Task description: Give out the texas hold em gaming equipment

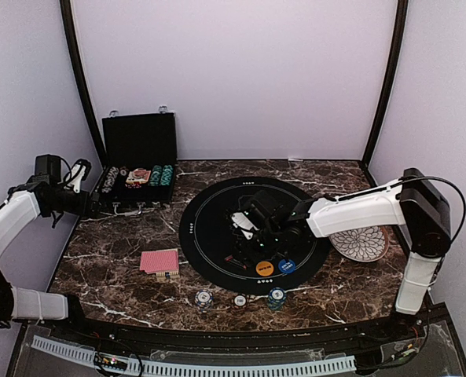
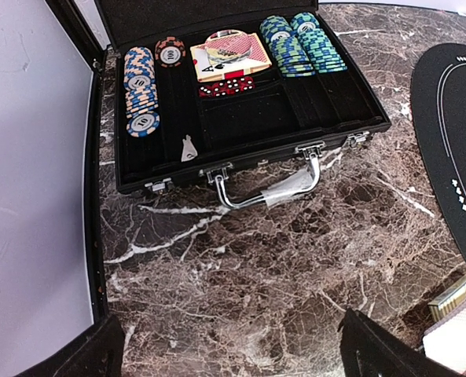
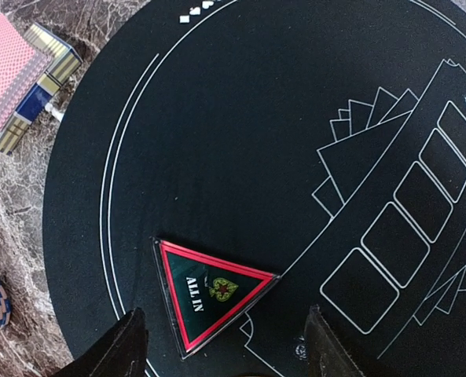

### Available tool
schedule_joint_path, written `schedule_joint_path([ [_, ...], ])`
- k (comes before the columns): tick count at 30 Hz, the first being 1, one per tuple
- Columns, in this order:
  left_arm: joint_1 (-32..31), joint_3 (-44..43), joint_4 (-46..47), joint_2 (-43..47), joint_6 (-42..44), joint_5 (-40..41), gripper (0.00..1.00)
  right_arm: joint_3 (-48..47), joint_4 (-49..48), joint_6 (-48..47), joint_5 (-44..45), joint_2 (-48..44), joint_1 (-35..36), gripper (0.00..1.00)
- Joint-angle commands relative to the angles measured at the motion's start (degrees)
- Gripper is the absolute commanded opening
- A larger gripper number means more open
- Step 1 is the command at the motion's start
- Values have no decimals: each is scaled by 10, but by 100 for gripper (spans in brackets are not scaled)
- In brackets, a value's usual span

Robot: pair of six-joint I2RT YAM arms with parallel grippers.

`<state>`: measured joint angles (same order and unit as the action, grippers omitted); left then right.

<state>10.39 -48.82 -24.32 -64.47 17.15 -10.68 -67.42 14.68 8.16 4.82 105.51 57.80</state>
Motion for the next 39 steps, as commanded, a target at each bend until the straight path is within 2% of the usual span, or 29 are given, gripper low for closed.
schedule_joint_path([
  [1,2,-16,-30,17,21,-9,99,-9,-3,0,21,11,16,68],
  [11,2,-42,-62,31,15,-38,99,27,-24,27,47,28,32,67],
  [15,2,-58,-64,30,12,-51,99,27,-18,32,46,38,32,63],
  [23,2,-61,-56,22,-16,-85,99,10,-2,23,41,61,32,46],
  [28,2,-69,-60,24,-15,-89,99,13,-24,20,47,68,29,30],
  [39,1,-77,-59,37,-33,-93,99,-93,-35,-9,14,147,7,26],
])
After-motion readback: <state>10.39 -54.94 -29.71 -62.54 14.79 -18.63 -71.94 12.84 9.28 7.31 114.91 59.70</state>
